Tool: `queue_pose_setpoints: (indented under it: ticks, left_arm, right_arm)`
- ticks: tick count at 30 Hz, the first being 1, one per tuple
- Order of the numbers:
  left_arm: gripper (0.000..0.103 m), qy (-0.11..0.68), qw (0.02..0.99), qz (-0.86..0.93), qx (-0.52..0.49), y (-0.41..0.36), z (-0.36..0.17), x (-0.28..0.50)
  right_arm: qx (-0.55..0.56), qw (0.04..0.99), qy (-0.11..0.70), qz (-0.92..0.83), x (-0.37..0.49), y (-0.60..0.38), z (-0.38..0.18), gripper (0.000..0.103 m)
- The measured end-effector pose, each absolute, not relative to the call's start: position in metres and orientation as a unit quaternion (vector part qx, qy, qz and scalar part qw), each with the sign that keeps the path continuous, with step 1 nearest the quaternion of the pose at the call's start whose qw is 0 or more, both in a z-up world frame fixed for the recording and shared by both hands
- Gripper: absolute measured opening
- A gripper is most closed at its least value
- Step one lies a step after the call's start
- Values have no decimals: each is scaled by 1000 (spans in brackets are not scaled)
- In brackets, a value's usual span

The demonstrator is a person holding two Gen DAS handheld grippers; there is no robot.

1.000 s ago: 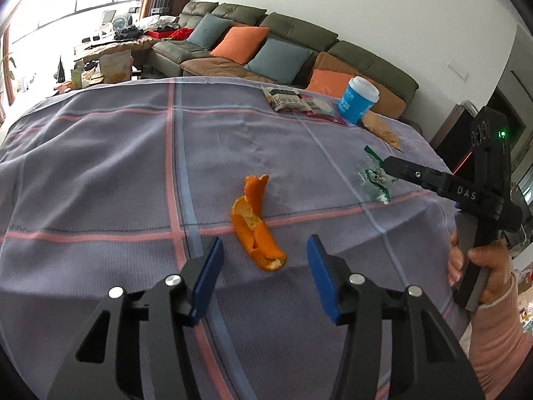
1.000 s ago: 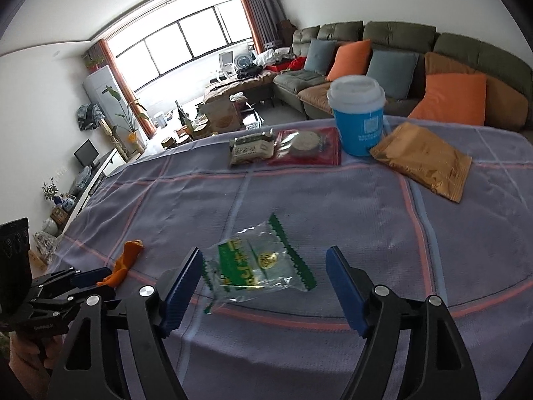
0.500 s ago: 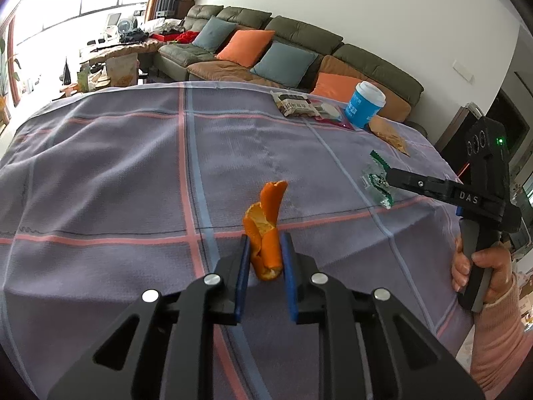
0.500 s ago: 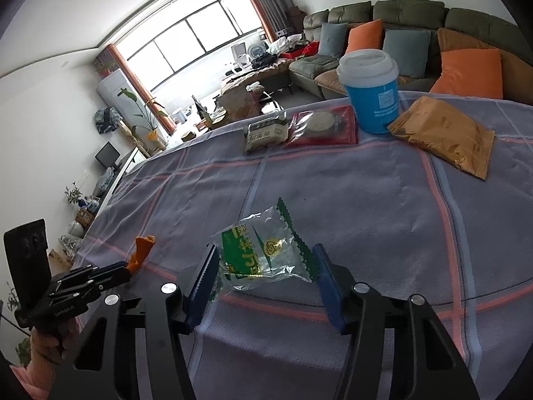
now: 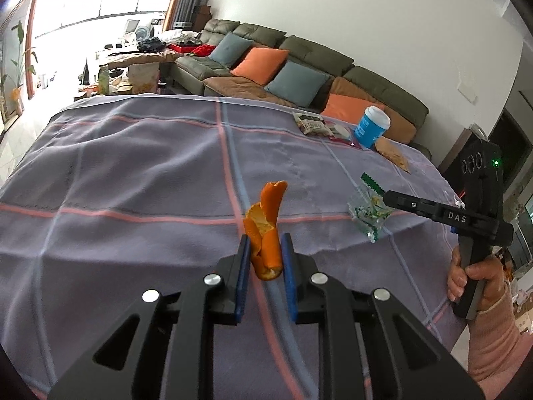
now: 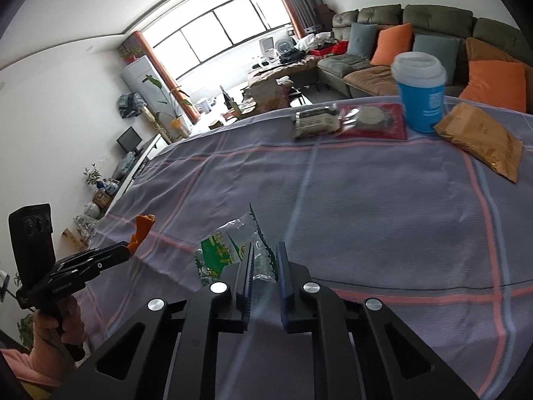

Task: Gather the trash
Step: 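Grasp the orange peel with the left tool while the right tool grasps the plastic bag, then lift the peel and plastic bag and carry them toward the teal bin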

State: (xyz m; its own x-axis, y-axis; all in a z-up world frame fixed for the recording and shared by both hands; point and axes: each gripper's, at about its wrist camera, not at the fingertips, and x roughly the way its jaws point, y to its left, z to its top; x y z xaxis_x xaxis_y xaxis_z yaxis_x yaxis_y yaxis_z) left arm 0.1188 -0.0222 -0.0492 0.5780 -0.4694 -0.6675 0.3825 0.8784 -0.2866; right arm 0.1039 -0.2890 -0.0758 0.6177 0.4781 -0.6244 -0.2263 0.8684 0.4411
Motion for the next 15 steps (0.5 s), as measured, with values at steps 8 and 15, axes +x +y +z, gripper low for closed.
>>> queue_pose_setpoints:
  ticks: [8, 15]
  left_arm:
    - [20, 373, 896, -233, -65, 2, -40, 99]
    - [20, 368, 902, -215, -69, 26, -40, 83]
  right_arm:
    - [174, 879, 377, 234, 97, -265, -69, 10]
    - [179, 872, 374, 262, 96, -244, -65, 10]
